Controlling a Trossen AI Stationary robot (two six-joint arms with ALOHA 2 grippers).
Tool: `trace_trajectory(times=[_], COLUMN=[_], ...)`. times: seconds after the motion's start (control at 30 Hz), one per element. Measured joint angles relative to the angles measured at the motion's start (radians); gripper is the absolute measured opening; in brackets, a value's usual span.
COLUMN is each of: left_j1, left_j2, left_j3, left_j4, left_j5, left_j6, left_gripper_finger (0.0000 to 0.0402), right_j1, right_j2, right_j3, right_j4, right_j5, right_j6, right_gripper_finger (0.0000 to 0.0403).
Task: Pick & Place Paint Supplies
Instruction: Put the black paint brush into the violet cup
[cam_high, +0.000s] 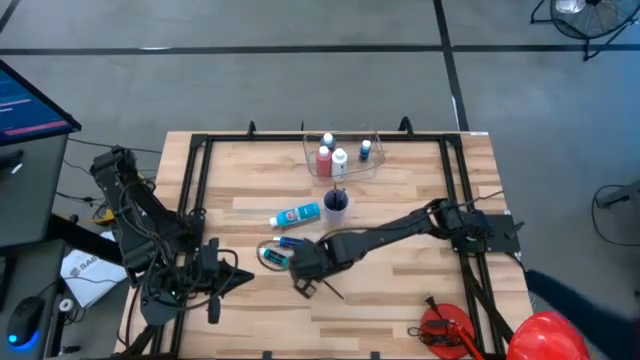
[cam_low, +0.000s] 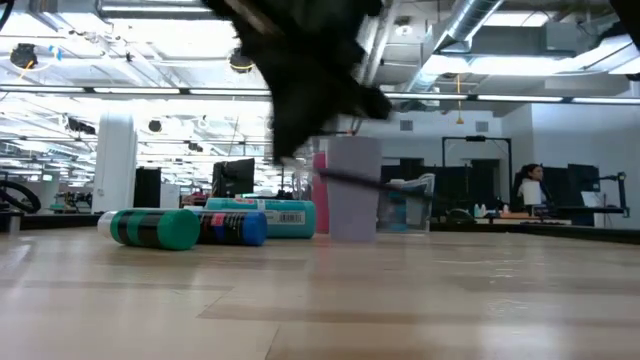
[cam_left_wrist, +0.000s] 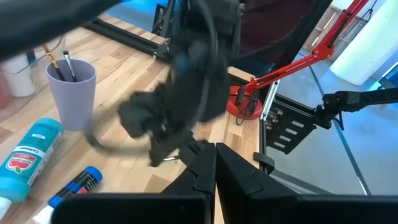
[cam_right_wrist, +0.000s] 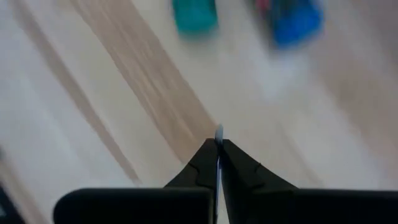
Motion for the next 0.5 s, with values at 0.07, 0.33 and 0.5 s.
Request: trace_trajectory(times=[0.07, 0.33, 0.5], left_j1=[0.0, 0.0, 0.0], left_j2=[0.0, 0.0, 0.0], left_j3=[0.0, 0.0, 0.0], left_j4=[0.0, 0.0, -0.001], left_j5=[0.0, 0.001, 0.002], left_j6=[0.0, -0.004, -0.015], left_gripper_finger=[0.0001, 0.0001, 0.0001], right_j1=[-0.012, -0.105, -0.186], right_j2=[-0.002, -0.005, -0.112], right_j3=[0.069, 0.406, 0.379], right_j4=[0.001, -0.069, 0.046], right_j5=[0.042, 0.273, 0.379], right_j6=[-0.049, -0.305, -0.449], right_gripper_finger=[0.0001, 0.0, 0.0])
